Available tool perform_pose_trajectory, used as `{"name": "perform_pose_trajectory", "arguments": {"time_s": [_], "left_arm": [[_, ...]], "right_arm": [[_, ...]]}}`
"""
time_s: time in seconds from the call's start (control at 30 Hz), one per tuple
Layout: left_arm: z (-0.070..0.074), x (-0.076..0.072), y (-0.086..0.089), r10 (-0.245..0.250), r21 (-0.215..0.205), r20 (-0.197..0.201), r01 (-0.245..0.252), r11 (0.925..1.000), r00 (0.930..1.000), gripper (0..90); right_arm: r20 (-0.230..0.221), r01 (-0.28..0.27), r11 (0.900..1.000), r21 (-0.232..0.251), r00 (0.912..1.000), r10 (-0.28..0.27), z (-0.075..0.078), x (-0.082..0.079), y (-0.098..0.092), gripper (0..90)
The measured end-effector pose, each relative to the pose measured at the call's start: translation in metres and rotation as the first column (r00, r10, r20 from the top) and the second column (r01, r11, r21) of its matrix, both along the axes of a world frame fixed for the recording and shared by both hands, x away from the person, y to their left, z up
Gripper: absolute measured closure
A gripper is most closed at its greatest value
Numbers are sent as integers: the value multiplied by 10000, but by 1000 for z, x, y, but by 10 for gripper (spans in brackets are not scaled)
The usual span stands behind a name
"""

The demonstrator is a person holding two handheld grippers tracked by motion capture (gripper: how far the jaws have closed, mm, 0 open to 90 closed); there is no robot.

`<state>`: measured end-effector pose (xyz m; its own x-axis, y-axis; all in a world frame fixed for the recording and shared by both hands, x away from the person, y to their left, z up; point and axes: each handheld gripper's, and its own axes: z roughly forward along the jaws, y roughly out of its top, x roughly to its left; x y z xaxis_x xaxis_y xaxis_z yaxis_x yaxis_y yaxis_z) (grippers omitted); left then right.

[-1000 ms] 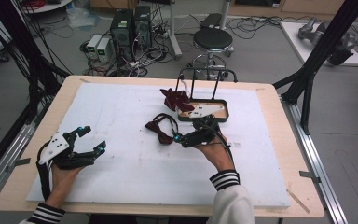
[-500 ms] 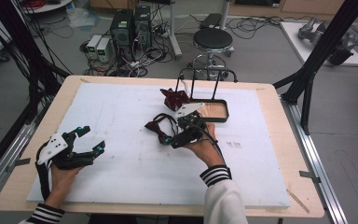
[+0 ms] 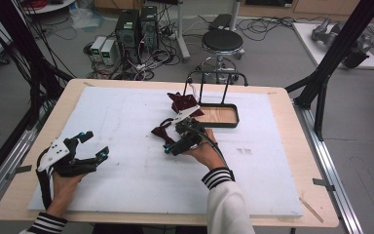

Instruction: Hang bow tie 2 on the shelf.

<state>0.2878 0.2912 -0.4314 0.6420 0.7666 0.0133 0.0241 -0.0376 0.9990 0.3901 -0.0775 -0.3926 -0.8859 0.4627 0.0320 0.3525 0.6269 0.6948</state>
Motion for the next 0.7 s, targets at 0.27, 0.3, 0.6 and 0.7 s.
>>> {"name": "perform_pose_trajectory", "arguments": {"time_s": [0.27, 0.3, 0.6, 0.7], "left_arm": [[-1, 1, 0, -23, 37, -74, 23, 10000, 10000, 168], [-1, 1, -1, -40, 26, -100, 41, 10000, 9999, 168], [-2, 1, -1, -54, 41, -107, 54, 10000, 9999, 168], [-3, 1, -1, -39, 40, -139, 39, 10000, 9999, 168]], "right_arm": [[-313, -132, 9979, -640, 9994, 112, -12, 2, 10, 121], [-259, -173, 9970, -761, 9995, 154, -13, 2, 10, 126], [-347, -19, 9922, -1245, 9994, -25, -20, 7, 13, 195], [-307, 112, 9922, -1239, 9994, -151, -20, 9, 11, 209]]}}
